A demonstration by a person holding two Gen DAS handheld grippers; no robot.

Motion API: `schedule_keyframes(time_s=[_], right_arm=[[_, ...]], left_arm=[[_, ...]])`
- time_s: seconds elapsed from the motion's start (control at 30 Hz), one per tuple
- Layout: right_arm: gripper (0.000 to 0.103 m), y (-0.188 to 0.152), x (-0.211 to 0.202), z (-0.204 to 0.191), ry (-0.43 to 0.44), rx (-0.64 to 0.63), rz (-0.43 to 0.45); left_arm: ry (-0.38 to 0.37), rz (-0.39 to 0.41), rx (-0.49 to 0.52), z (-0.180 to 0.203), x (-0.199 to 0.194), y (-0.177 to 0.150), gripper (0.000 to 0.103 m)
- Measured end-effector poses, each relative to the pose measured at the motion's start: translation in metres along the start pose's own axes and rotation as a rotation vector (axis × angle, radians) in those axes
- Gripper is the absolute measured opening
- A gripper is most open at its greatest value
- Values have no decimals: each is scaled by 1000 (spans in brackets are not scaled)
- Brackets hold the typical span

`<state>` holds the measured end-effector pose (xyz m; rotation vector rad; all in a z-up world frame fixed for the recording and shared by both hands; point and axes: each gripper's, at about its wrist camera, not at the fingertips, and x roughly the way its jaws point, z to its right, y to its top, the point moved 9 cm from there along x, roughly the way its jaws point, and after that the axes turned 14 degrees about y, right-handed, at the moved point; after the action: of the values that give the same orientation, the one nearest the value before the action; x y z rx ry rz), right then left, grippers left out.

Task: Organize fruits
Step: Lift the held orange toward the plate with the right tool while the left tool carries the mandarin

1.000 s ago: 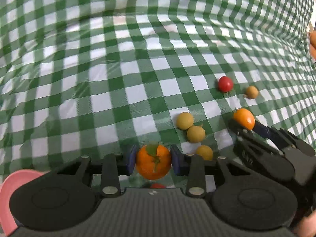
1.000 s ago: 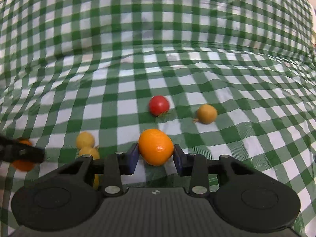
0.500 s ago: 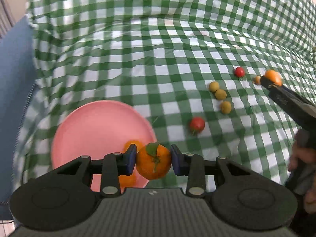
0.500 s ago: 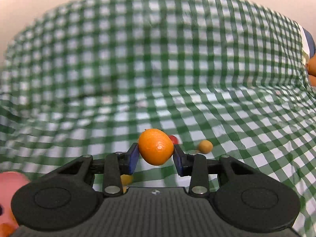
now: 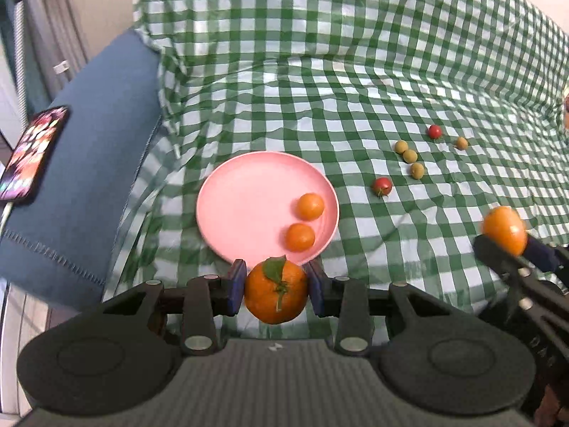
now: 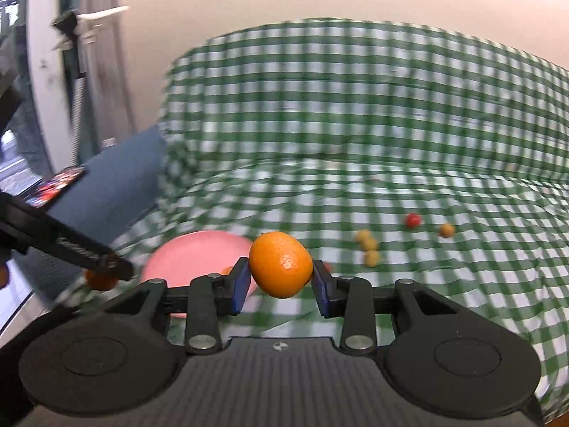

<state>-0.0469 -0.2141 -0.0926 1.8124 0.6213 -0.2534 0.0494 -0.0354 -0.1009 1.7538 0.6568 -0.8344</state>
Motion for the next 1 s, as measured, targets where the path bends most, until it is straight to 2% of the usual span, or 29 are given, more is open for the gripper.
schedule_keyframes(time_s=[0.17, 0.4, 1.0], right_arm=[[39, -1, -12, -50, 30, -25, 3], [39, 0, -29, -80, 7, -64, 14], [39, -3, -28, -92, 6, -94, 1]], left_arm=[[-37, 25, -31, -20, -24, -26, 41], [-51, 76, -59, -41, -47, -44, 41], [-44, 73, -99, -60, -43, -48, 41]])
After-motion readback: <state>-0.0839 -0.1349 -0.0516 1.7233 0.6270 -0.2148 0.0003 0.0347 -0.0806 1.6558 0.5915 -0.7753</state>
